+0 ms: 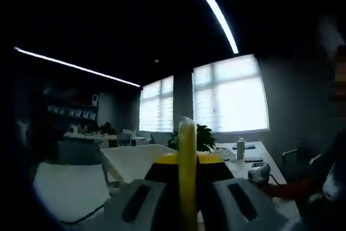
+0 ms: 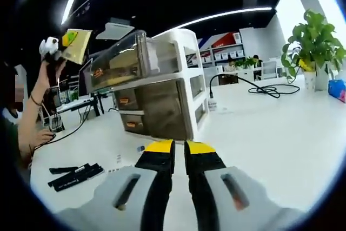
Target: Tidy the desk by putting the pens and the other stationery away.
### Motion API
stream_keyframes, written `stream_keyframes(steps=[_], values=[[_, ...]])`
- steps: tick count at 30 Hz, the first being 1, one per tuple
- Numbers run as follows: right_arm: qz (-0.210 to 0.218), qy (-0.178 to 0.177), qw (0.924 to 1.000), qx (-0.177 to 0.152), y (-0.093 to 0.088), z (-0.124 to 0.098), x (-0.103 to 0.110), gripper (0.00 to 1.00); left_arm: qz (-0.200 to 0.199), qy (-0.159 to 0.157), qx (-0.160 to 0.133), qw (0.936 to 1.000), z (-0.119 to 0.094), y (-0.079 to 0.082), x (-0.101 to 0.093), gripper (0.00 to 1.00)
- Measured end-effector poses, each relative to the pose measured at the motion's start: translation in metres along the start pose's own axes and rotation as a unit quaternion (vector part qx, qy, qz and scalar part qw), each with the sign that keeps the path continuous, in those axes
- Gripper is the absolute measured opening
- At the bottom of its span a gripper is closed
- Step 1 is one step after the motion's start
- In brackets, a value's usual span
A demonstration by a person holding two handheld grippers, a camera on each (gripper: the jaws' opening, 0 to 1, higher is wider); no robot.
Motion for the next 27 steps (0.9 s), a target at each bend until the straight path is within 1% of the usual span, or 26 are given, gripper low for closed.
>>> stream_keyframes(steps=[1, 2, 3, 4, 7, 8, 10, 11, 14, 16, 20, 22, 23, 27], values=[[0.003, 0.000, 1.0000, -0.003, 0.001, 0.000, -0.001, 0.10, 0.019, 0.009, 0.009, 0.9998, 0.007, 0.001, 0.002, 0.09], [0.003, -0.001, 1.0000, -0.005, 0.001, 0.000, -0.002, 0.10, 0.045, 0.012, 0.029, 0.9985, 0.015, -0.001, 0.002, 0.09], [0.003, -0.003, 1.0000, -0.004, 0.001, 0.000, -0.002, 0.10, 0.058, 0.015, 0.044, 0.9973, 0.021, -0.003, 0.002, 0.09], [0.001, -0.004, 1.0000, 0.002, -0.002, 0.002, -0.001, 0.10, 0.074, 0.019, 0.064, 0.9950, 0.029, -0.008, 0.003, 0.09], [0.001, 0.003, 0.9998, 0.017, -0.011, 0.007, 0.004, 0.10, 0.102, 0.026, 0.105, 0.9889, 0.040, -0.022, 0.004, 0.09], [0.001, 0.005, 0.9998, 0.021, -0.013, 0.008, 0.006, 0.10, 0.110, 0.032, 0.124, 0.9857, 0.045, -0.030, 0.005, 0.09], [-0.009, 0.014, 0.9993, 0.034, -0.018, 0.010, 0.012, 0.10, 0.121, 0.033, 0.156, 0.9798, 0.049, -0.045, 0.006, 0.09], [-0.009, 0.016, 0.9991, 0.037, -0.019, 0.011, 0.014, 0.10, 0.126, 0.035, 0.162, 0.9781, 0.050, -0.049, 0.006, 0.09], [-0.011, 0.020, 0.9992, 0.034, -0.018, 0.010, 0.016, 0.10, 0.120, 0.029, 0.181, 0.9758, 0.052, -0.059, 0.003, 0.09], [-0.012, 0.020, 0.9993, 0.030, -0.016, 0.008, 0.016, 0.10, 0.117, 0.026, 0.183, 0.9758, 0.051, -0.062, 0.001, 0.09], [-0.012, 0.020, 0.9995, 0.021, -0.012, 0.007, 0.017, 0.10, 0.115, 0.029, 0.180, 0.9765, 0.050, -0.062, 0.000, 0.09], [-0.010, 0.019, 0.9996, 0.019, -0.012, 0.007, 0.017, 0.10, 0.109, 0.023, 0.175, 0.9782, 0.049, -0.061, -0.003, 0.10], [-0.009, 0.019, 0.9996, 0.019, -0.012, 0.007, 0.016, 0.10, 0.096, 0.018, 0.176, 0.9795, 0.048, -0.061, -0.005, 0.10], [-0.002, 0.017, 0.9997, 0.017, -0.012, 0.006, 0.016, 0.10, 0.090, 0.004, 0.171, 0.9810, 0.044, -0.058, -0.015, 0.11]])
Point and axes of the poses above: the point that each gripper's makers call its tool centre point, and the gripper's own axes: z roughly forward along the fingers, x roughly to its left, y roughly out of its top, the point moved 4 cm from there along -z, roughly backward along the fingers, and after that the axes turned 3 degrees about y, right-handed, at the moved point
